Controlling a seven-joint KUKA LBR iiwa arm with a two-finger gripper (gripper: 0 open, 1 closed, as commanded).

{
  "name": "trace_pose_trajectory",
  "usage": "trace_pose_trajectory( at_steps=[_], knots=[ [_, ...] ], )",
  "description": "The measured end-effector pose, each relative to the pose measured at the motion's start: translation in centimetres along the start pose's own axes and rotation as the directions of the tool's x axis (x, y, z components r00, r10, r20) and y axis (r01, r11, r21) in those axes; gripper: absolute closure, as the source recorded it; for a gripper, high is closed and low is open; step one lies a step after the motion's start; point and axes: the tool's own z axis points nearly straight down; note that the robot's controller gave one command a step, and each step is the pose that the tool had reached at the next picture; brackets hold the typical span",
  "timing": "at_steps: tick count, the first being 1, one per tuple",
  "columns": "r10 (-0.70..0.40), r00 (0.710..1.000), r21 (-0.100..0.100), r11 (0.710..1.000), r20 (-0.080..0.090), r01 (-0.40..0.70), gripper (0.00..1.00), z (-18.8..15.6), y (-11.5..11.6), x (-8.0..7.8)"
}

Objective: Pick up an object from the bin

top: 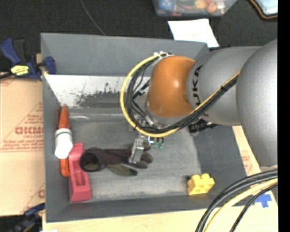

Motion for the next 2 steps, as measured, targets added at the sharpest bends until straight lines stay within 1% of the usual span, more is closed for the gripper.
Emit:
trace_pose_trajectory(
  at_steps=[1,2],
  knots=[
    [0.076,0.997,0.005,0.997,-0.027,-0.076,0.00,4.4,4.4,3.5],
    [0.129,0.992,-0.001,0.992,0.003,-0.129,0.00,7.2,1.5,3.0]
  ],
)
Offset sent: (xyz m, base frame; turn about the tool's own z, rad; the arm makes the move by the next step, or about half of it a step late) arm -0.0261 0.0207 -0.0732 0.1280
